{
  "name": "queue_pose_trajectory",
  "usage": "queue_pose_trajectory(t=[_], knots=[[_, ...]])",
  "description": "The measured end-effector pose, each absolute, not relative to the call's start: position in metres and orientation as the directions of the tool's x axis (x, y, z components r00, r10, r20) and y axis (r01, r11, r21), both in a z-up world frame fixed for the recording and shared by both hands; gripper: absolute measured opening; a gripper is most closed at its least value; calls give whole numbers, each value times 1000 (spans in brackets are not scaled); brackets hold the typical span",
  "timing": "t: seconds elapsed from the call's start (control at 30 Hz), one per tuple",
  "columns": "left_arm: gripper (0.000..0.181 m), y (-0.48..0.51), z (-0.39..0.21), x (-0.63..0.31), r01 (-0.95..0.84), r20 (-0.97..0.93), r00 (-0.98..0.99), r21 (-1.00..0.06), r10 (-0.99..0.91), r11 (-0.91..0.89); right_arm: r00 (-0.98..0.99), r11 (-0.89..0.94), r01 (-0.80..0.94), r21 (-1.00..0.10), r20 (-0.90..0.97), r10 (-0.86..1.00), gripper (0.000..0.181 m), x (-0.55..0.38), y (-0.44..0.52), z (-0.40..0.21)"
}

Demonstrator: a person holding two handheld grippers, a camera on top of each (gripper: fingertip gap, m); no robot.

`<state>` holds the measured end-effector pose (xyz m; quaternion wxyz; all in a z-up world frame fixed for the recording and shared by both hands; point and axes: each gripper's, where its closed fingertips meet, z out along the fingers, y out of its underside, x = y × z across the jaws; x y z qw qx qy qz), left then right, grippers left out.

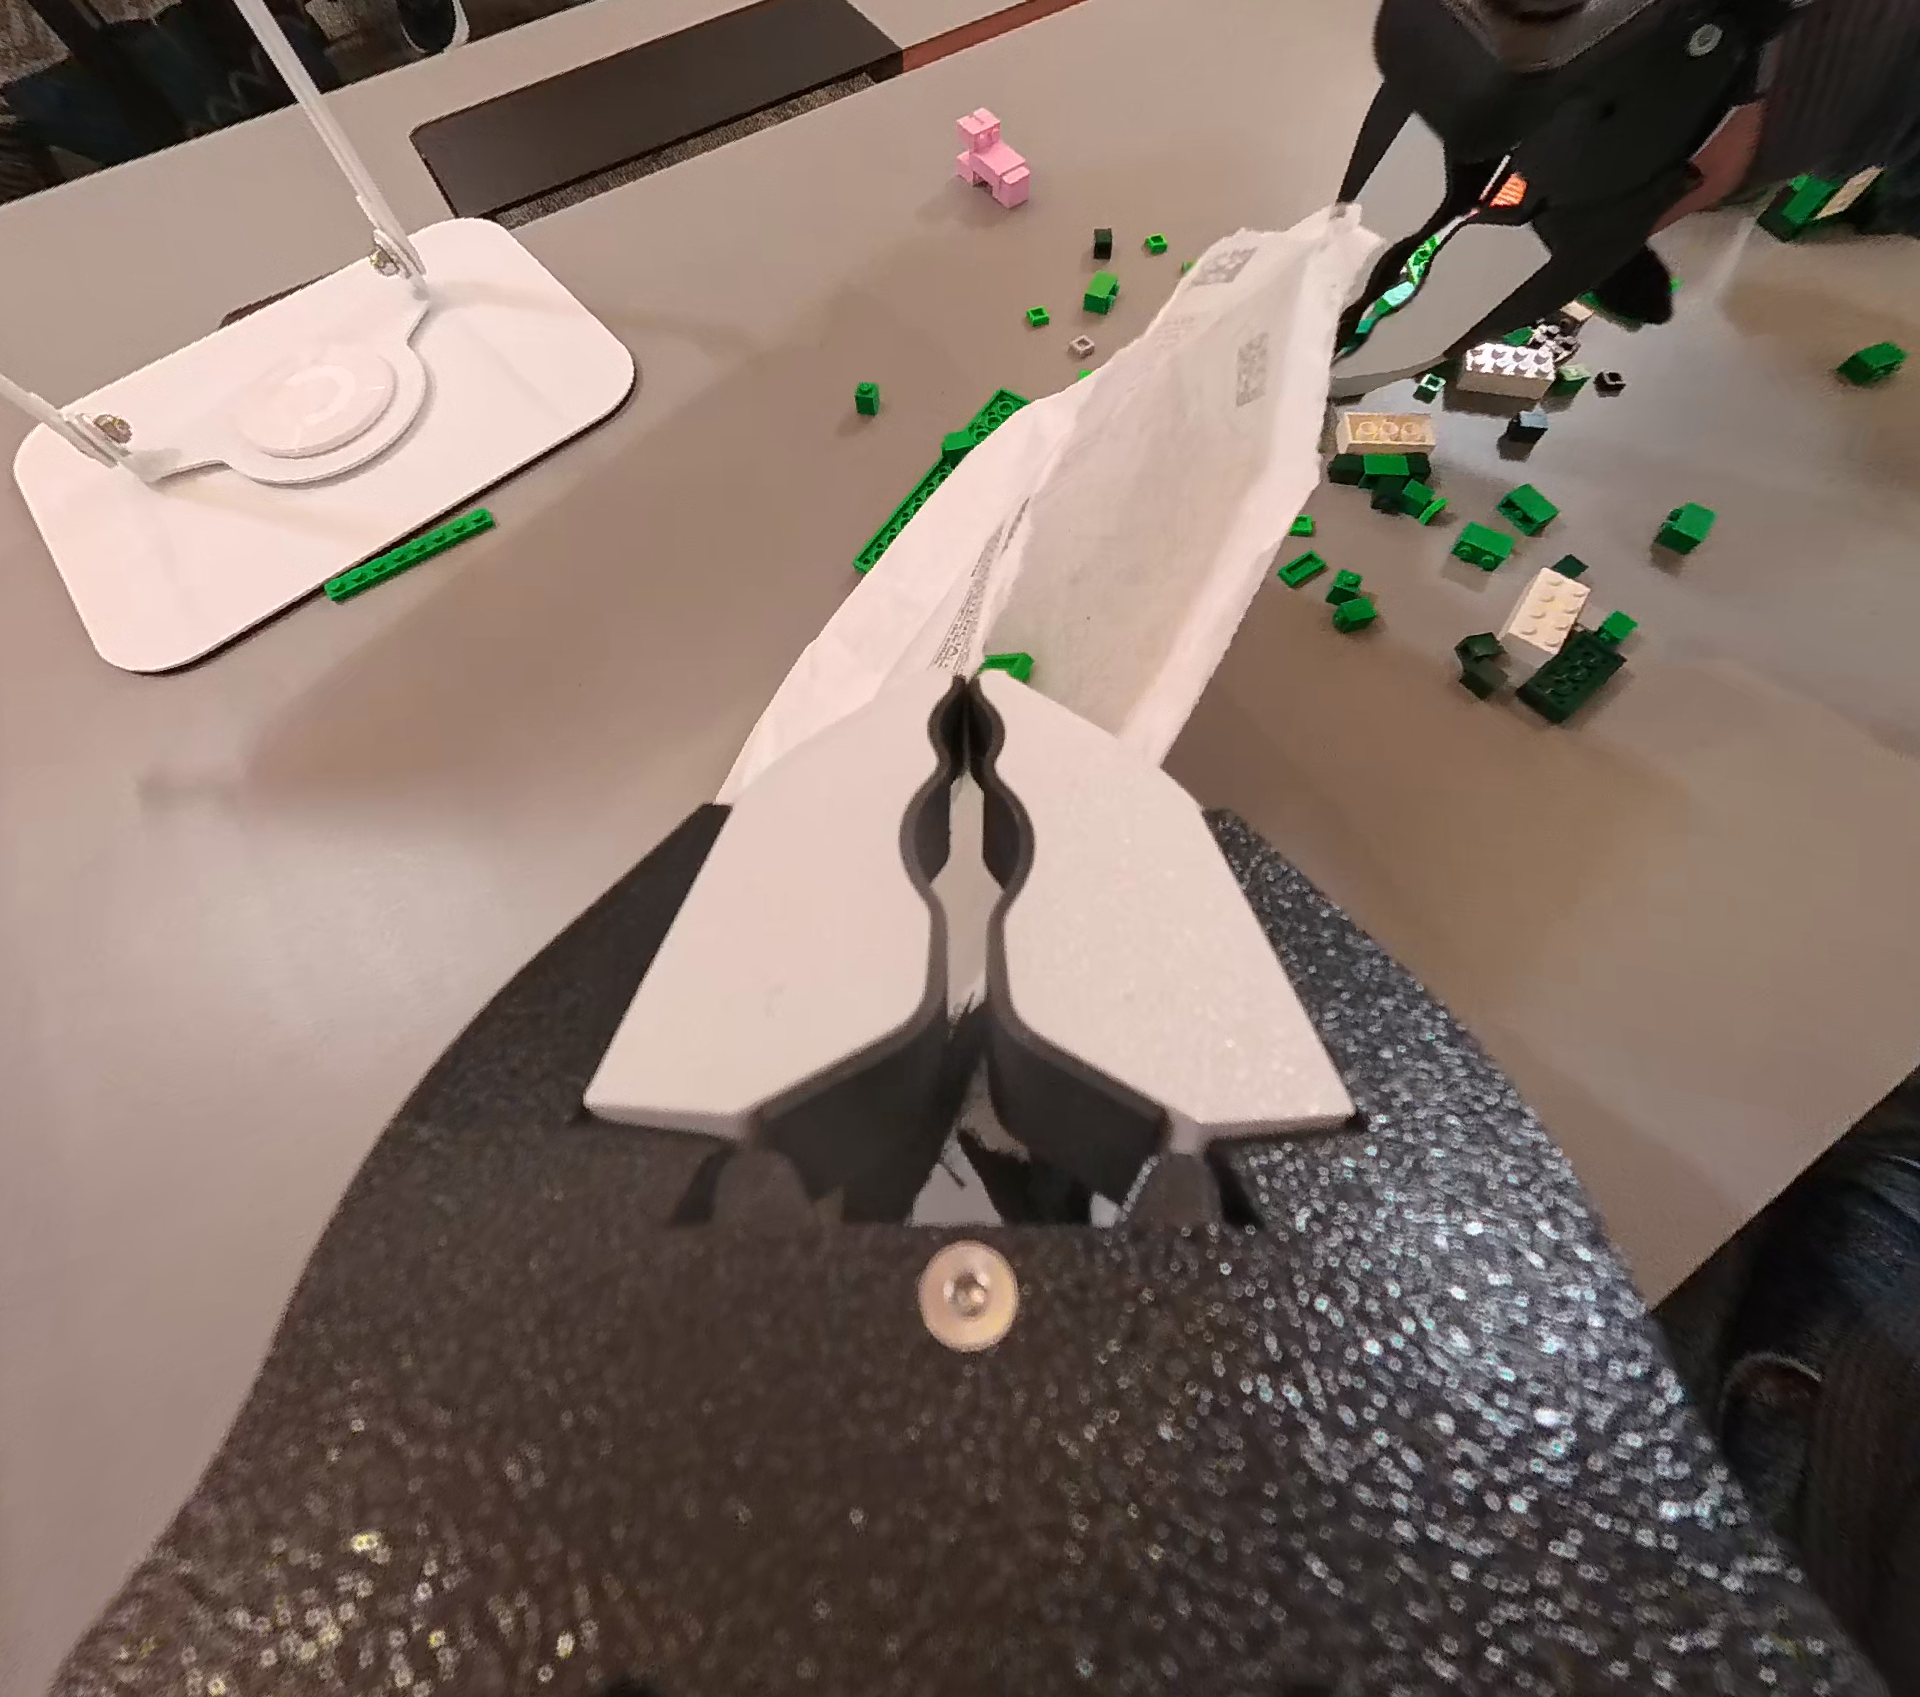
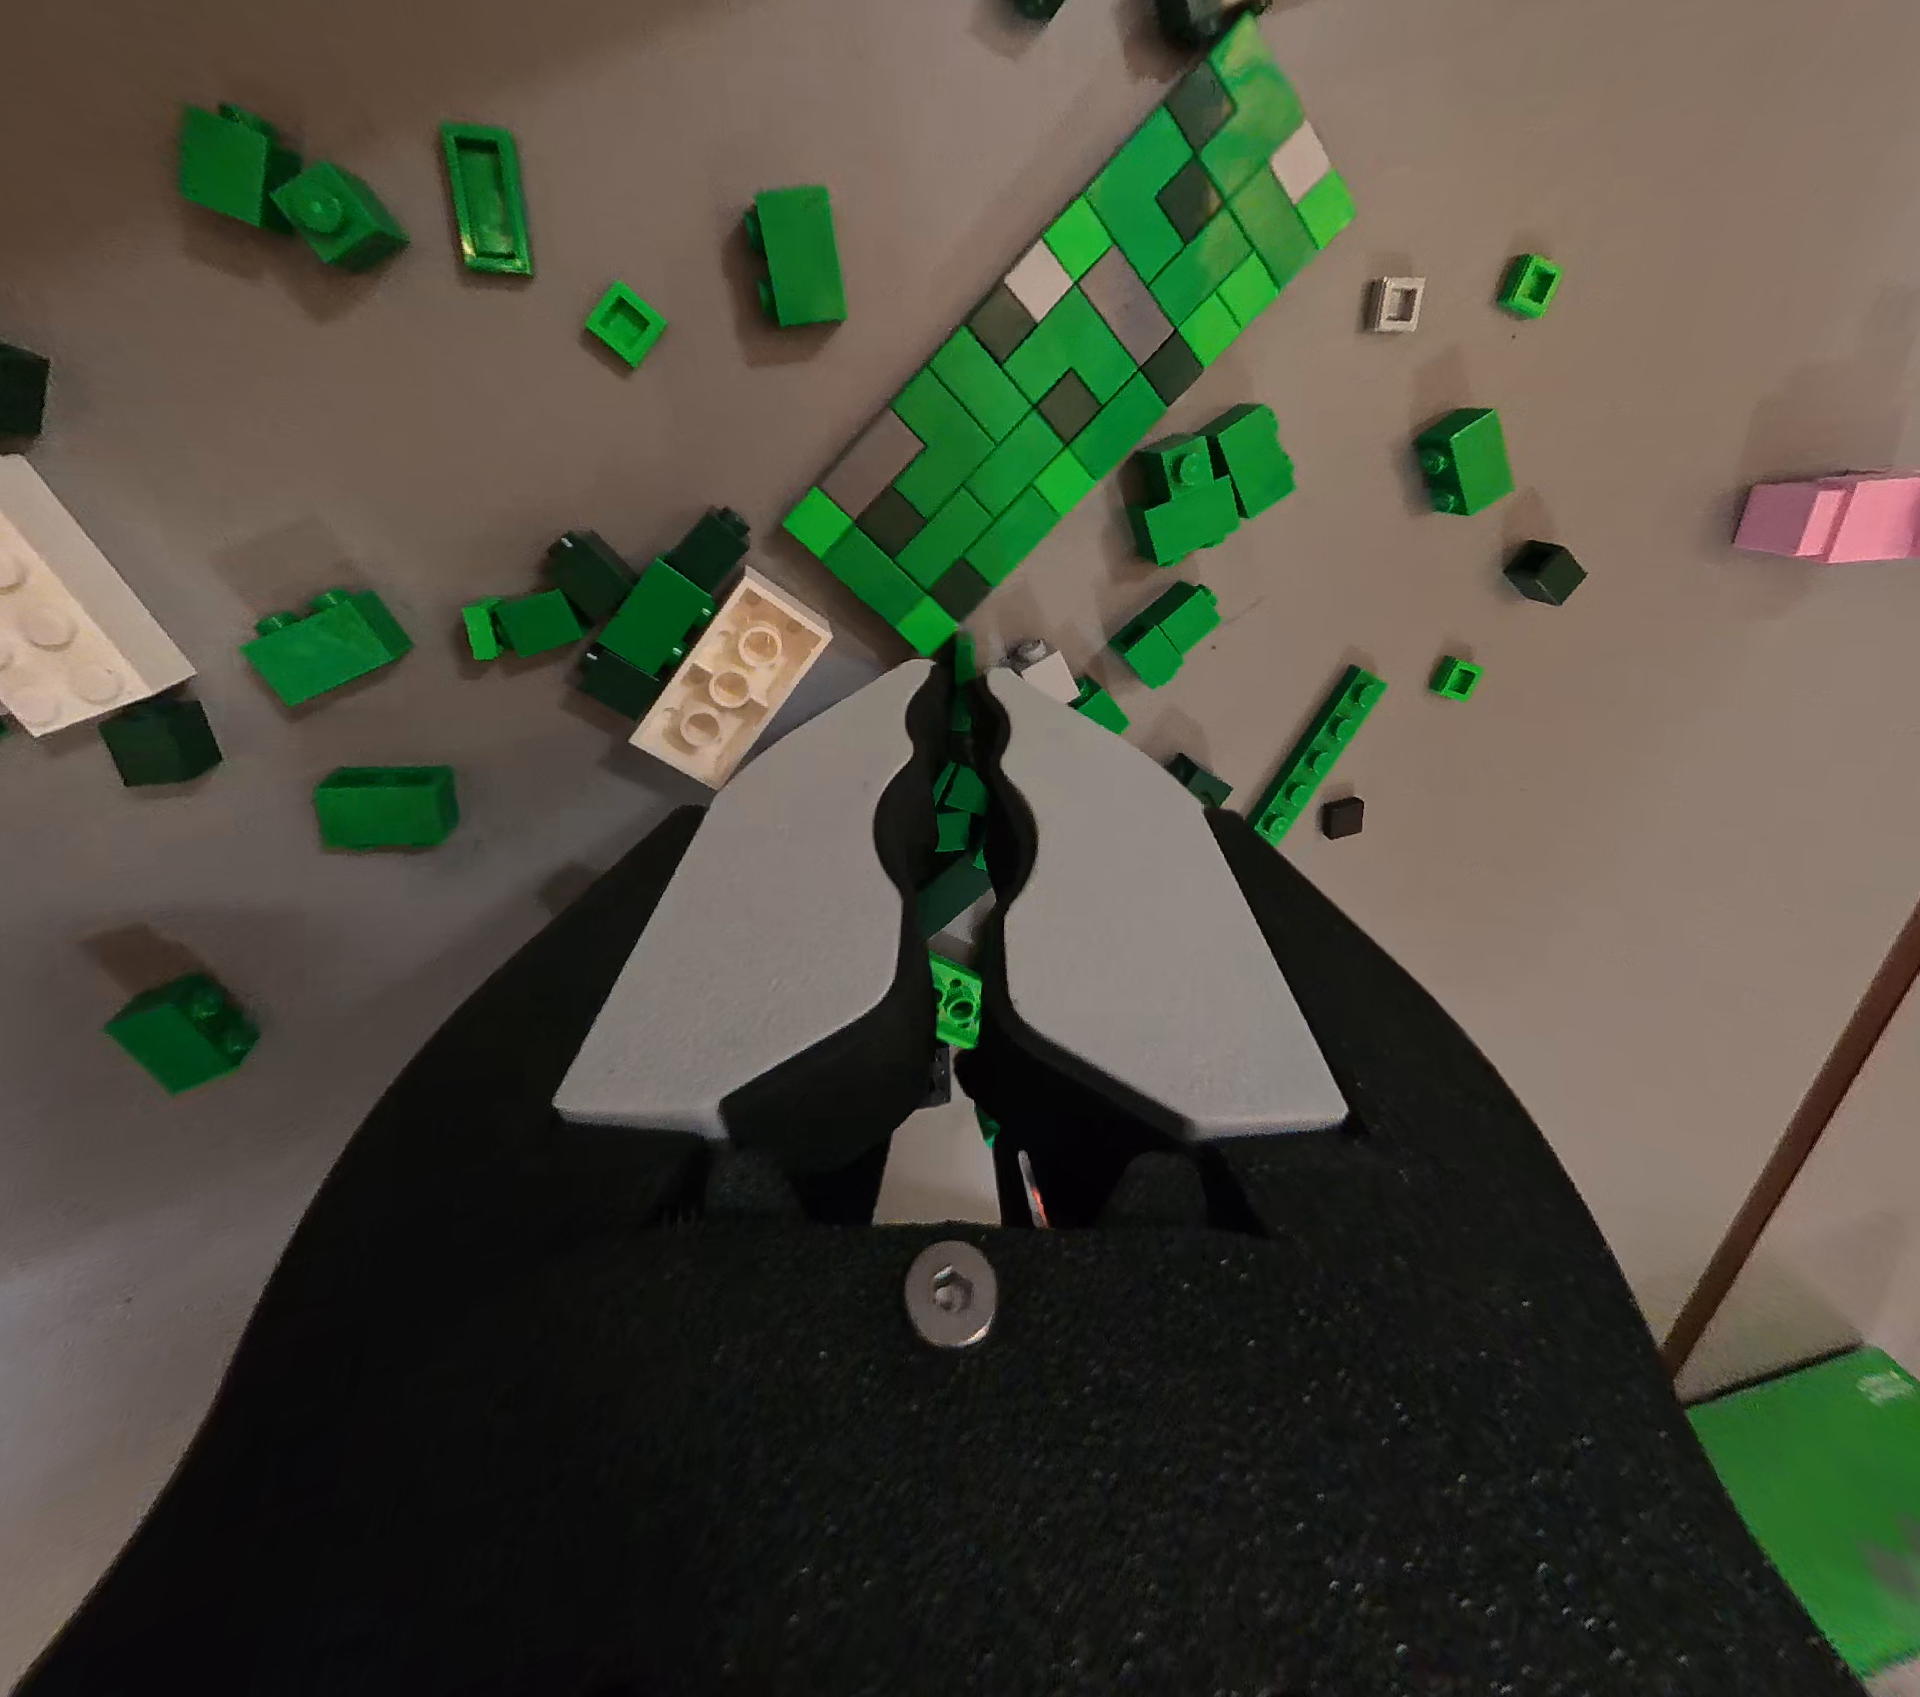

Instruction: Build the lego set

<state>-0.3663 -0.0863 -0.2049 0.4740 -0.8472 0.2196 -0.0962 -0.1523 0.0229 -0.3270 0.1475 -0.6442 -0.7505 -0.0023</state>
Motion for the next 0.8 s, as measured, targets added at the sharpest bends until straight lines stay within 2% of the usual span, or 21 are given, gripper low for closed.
queue_pose_trajectory(t=[0.13,0.23,0.3,0.37,0.43,0.53,0.63,0.8], knots=[[0,-86,-206,-365,-286,-46,883,-842,-466,-458,-143,219,950,-220,317,938,3,-156,24,-312],[0,-85,-207,-365,-285,-49,886,-842,-462,-458,-114,289,875,-389,414,903,3,-187,8,-270],[0,-84,-207,-364,-284,-50,887,-842,-459,-458,-119,410,749,-520,504,855,3,-224,-19,-228],[0,-83,-209,-363,-286,-52,889,-839,-456,-462,-141,548,619,-562,607,782,3,-258,-50,-191],[0,-83,-210,-362,-291,-56,888,-836,-456,-465,-171,652,536,-536,687,706,3,-286,-75,-171],[0,-83,-209,-361,-299,-65,888,-835,-456,-462,-237,733,533,-423,757,609,3,-312,-87,-169],[0,-84,-207,-362,-295,-64,888,-840,-456,-456,-285,749,572,-334,775,563,3,-324,-83,-177],[0,-84,-207,-365,-286,-57,890,-842,-452,-458,-316,743,614,-266,780,540,4,-328,-78,-187]])
